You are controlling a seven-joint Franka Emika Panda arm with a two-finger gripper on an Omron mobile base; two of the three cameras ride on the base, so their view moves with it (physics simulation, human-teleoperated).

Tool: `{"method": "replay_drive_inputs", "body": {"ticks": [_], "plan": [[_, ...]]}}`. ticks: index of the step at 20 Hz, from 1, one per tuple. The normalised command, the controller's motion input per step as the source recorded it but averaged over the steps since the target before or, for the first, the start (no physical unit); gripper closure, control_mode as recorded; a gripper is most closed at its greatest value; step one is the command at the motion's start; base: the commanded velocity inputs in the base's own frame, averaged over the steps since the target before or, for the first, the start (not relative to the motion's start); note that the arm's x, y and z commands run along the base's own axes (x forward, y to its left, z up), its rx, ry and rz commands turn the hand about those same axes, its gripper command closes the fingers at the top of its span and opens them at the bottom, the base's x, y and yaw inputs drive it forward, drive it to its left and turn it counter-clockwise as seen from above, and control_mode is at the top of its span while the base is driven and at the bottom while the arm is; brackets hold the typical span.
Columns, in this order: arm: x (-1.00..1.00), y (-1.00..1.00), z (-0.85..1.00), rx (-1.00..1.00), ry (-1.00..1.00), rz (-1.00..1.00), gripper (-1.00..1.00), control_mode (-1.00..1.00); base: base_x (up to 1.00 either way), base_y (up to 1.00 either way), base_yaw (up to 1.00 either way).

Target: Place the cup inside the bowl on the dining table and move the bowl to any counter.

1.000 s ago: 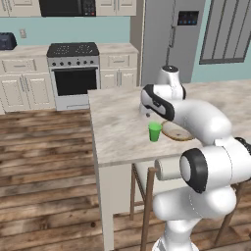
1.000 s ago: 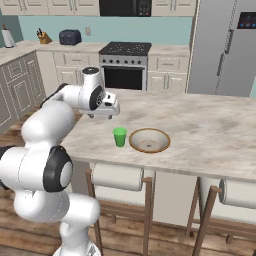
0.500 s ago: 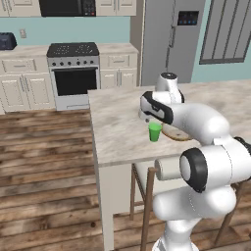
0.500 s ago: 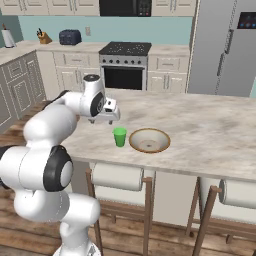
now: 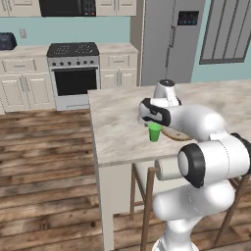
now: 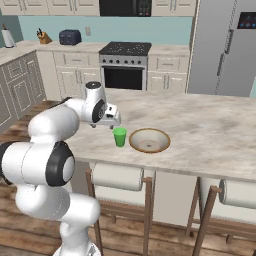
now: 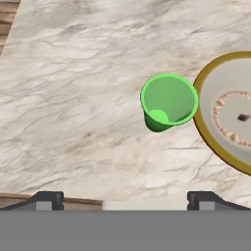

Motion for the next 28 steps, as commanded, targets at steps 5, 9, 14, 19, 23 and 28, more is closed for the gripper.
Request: {"method": "replay_drive_inputs", "body": {"ticks": [5,9,14,19,23,28], "plan": [[0.2,-0.02,-0.07,0.0,0.04,0.0,-1.0,-1.0,0.0,0.0,0.0],[0.15,-0.02,-0.03,0.0,0.05,0.0,-1.0,-1.0,0.0,0.0,0.0],[0.11,-0.11,-0.07,0.0,0.03,0.0,-1.0,-1.0,0.0,0.0,0.0],[0.07,-0.12,-0.08,0.0,0.01,0.0,-1.0,-1.0,0.0,0.0,0.0],[0.17,-0.01,-0.01,0.0,0.0,0.0,-1.0,-1.0,0.0,0.0,0.0],[0.19,0.0,-0.06,0.0,0.0,0.0,-1.0,-1.0,0.0,0.0,0.0]]}}
